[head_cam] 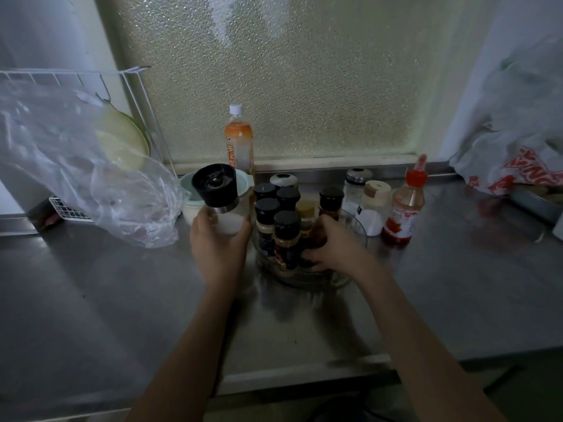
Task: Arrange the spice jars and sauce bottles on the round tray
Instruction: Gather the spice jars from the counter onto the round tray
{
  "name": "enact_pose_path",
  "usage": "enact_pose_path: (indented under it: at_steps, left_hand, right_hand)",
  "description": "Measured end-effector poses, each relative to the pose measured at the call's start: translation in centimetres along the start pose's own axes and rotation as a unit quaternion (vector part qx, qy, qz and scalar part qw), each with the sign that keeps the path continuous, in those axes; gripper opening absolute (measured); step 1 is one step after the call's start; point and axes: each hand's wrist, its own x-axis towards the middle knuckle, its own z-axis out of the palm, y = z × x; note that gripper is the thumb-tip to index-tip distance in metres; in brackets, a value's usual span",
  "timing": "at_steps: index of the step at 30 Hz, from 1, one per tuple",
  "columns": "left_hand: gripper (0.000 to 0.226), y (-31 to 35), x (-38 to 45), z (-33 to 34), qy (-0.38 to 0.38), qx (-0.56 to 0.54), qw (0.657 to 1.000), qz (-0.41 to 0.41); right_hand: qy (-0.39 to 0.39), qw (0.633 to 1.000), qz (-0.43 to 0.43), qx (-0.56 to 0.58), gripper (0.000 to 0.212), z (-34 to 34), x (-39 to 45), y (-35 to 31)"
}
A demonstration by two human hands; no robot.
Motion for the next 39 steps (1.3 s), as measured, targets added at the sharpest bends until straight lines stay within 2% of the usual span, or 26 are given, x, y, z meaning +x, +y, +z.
enact_pose_path:
  at_steps: [6,10,16,18,20,22,24,26,28,32,35,39]
  left_hand:
    - [0.062,1.9,-1.3,-1.3,-0.002,-0.04,0.997,0.071]
    - [0.044,2.9,-2.0,-1.9,0.044,-0.091,0.993,0.065]
    - [0.053,3.0,-2.8,-2.0,0.052,-0.08,0.991,0.091]
    - [0.057,3.1,-3.2,-1.9,0.034,-0.075,0.99,0.114]
    - [0.061,3.5,-3.8,-1.6,0.0,-0.082,0.986,0.143]
    - [0.062,3.9,-4.6,-1.1,-0.035,-0.073,0.98,0.181]
    - [0.062,4.2,-5.2,-0.5,-0.076,-0.074,0.975,0.196]
    - [0.063,4.2,-5.4,0.0,-0.114,-0.069,0.969,0.21]
    - [0.066,3.9,-5.5,0.5,-0.16,-0.043,0.959,0.23]
    - [0.069,3.0,-5.3,1.5,-0.242,0.007,0.943,0.228]
    - [0.067,2.8,-5.2,1.6,-0.232,0.038,0.942,0.237]
    - [0.071,3.0,-5.2,1.1,-0.191,0.022,0.963,0.19]
  right_hand:
    - [0.048,0.999,-0.021,-0.006,0.04,0.8,-1.0,0.5]
    - [0.075,0.994,-0.046,-0.065,0.028,1.9,-2.3,0.4]
    - [0.075,0.991,-0.058,-0.099,0.032,3.3,-2.8,-1.0]
    - [0.119,0.988,-0.087,-0.041,0.027,3.3,-3.2,-1.6]
    - [0.155,0.975,-0.139,0.079,0.022,3.0,-4.1,-2.6]
    - [0.107,0.956,-0.178,0.209,0.023,2.6,-5.3,-3.5]
    - [0.052,0.947,-0.185,0.258,0.03,2.3,-5.8,-3.6]
    - [0.044,0.959,-0.184,0.209,0.044,2.1,-5.7,-3.2]
    - [0.086,0.969,-0.17,0.158,0.054,2.1,-5.3,-2.7]
    - [0.188,0.962,-0.167,0.111,0.055,2.5,-3.7,-1.7]
    - [0.238,0.954,-0.163,0.078,0.05,3.4,-2.7,-0.8]
    - [0.256,0.95,-0.177,0.034,0.041,4.4,-2.1,-0.4]
